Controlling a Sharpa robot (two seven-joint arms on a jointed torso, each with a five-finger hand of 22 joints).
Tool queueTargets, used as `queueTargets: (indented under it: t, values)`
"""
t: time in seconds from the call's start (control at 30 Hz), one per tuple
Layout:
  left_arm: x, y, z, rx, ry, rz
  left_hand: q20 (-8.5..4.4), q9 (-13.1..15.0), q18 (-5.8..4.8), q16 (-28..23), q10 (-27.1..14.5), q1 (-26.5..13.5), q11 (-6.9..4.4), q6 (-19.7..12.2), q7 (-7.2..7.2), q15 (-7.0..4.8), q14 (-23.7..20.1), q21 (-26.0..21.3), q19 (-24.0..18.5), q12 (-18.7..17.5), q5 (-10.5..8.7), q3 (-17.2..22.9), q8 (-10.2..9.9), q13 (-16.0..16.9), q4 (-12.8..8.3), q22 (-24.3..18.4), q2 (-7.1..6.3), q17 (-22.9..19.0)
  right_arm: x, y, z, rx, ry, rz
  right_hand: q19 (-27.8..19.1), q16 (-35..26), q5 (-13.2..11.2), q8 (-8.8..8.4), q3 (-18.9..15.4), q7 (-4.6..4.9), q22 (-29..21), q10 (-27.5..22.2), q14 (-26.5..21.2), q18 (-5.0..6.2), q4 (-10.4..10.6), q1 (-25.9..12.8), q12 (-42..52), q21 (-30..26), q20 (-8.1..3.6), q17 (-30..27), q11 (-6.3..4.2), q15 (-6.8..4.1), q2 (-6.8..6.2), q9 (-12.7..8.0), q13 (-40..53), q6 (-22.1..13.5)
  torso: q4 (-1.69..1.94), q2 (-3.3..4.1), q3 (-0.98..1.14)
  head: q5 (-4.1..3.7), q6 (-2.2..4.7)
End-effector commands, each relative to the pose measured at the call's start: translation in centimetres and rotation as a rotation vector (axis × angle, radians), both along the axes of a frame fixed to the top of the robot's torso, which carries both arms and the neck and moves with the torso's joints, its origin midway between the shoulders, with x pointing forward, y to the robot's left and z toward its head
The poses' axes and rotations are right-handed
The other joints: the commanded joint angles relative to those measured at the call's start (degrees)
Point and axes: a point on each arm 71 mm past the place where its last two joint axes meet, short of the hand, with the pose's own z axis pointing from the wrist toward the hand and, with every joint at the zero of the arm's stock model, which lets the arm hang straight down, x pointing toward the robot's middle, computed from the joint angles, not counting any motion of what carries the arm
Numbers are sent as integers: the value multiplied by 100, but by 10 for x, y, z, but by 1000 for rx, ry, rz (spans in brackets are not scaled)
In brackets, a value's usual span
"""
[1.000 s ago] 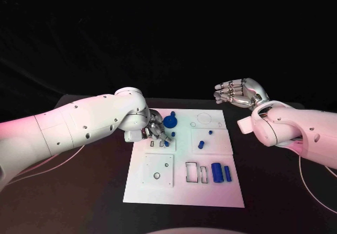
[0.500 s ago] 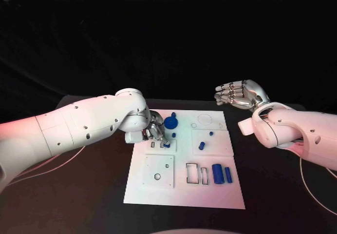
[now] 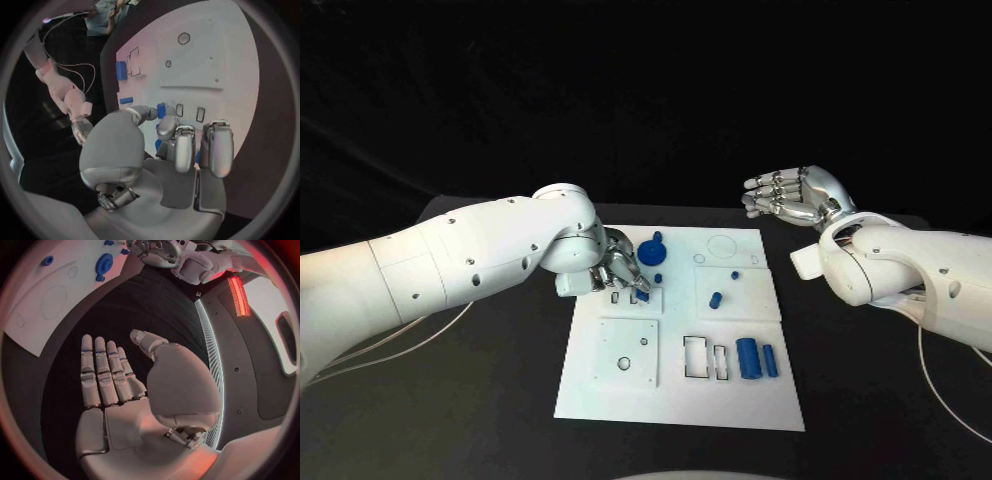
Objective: Assemble the parts on the task board
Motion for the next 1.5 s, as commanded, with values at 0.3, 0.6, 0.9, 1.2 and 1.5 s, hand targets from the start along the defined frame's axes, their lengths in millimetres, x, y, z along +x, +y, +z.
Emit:
queueTargets:
  t: [0.3,0.6,0.9,1.2,1.5]
  values:
    - [0,5,1,-35,-51,26,-48,51,-99,5,95,-181,-3,216,-133,-45,592,32,216,54,136,1016,68,46,-1152,921,-13,1489,-1,1,-1,-5,-1,19,-1,-27,36,2,-40,28,-19,-25,13,67,-2,-54,-4,-27,27,-9,0,11,-3,-8,-1,-30,2,2,0,14,1]
    - [-5,10,-1,51,-154,-37,-58,60,-104,8,127,-235,-16,279,-150,-58,593,43,229,50,236,1045,76,41,-1249,944,-31,1493,-1,0,-1,-5,-3,16,3,-41,72,1,-64,32,-55,-36,8,66,23,-87,-11,-41,31,-16,4,16,7,-18,-4,-40,4,2,-6,36,-26]
    - [-8,11,-4,103,-202,-75,-67,64,-105,11,152,-274,-22,325,-157,-66,594,46,233,49,340,1068,77,45,-1306,952,-40,1496,-2,-1,-2,-4,-5,15,4,-52,106,-2,-73,35,-77,-50,1,65,25,-90,-15,-49,33,-22,8,20,11,-24,-6,-50,2,1,-8,66,-36]
    - [-9,10,-7,119,-218,-83,-68,67,-106,8,159,-285,-22,335,-158,-68,593,49,235,52,350,1066,80,48,-1312,956,-43,1492,-2,-1,-3,-3,-4,14,4,-52,106,-2,-73,35,-77,-50,1,65,25,-90,-15,-49,33,-22,8,20,11,-24,-6,-50,-7,10,-1,107,-42]
    - [-10,8,-9,112,-223,-79,-70,71,-108,8,173,-298,-23,348,-160,-69,593,52,239,60,350,1062,87,59,-1314,962,-41,1493,-2,0,-3,-3,-4,14,4,-52,106,-2,-73,35,-77,-50,1,65,25,-90,-15,-49,33,-22,8,20,11,-24,-6,-50,-7,12,2,100,-64]
